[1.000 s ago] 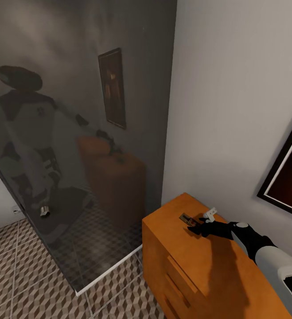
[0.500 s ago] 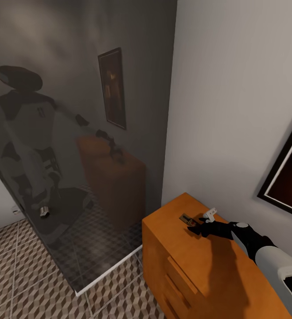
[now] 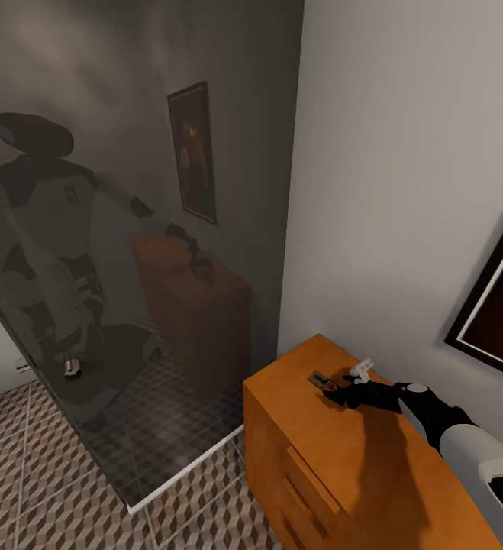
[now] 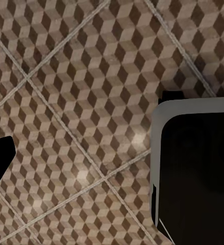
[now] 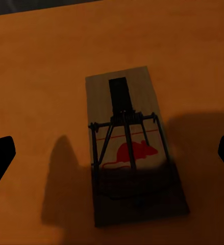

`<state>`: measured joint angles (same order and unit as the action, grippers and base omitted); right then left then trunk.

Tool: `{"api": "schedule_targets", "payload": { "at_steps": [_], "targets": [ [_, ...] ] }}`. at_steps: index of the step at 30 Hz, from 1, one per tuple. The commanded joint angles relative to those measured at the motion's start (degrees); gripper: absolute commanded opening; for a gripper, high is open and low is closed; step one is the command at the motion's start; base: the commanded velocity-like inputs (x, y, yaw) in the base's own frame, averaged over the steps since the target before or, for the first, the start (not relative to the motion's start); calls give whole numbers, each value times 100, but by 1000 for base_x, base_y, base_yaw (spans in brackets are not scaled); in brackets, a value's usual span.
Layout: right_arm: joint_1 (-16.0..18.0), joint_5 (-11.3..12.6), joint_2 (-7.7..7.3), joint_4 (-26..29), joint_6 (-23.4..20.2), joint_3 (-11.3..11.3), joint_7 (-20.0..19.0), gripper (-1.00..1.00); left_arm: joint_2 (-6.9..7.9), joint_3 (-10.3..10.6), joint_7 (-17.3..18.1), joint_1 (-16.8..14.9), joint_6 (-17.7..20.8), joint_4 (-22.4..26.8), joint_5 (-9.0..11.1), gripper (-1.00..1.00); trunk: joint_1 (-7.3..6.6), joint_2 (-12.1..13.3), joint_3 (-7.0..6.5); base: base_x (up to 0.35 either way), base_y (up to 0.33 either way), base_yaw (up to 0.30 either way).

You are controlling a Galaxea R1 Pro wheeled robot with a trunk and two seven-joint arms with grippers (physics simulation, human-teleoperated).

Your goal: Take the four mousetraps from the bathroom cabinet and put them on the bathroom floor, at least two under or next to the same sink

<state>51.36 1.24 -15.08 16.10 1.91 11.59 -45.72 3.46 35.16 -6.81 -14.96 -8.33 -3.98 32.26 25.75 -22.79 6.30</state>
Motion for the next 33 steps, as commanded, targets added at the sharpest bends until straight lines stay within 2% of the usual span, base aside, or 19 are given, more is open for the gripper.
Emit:
{"api": "schedule_targets", "payload": {
  "at_steps": [1,33],
  "targets": [
    [6,11,-4,-2,20,28,-7,100,-4,35,-6,-7,-26,-15,18,100,3,-12,12,3,-2,0],
    [6,7,-4,-2,20,28,-7,100,-4,35,-4,-7,-28,-15,18,100,3,-12,12,16,0,0]
  ]
}}
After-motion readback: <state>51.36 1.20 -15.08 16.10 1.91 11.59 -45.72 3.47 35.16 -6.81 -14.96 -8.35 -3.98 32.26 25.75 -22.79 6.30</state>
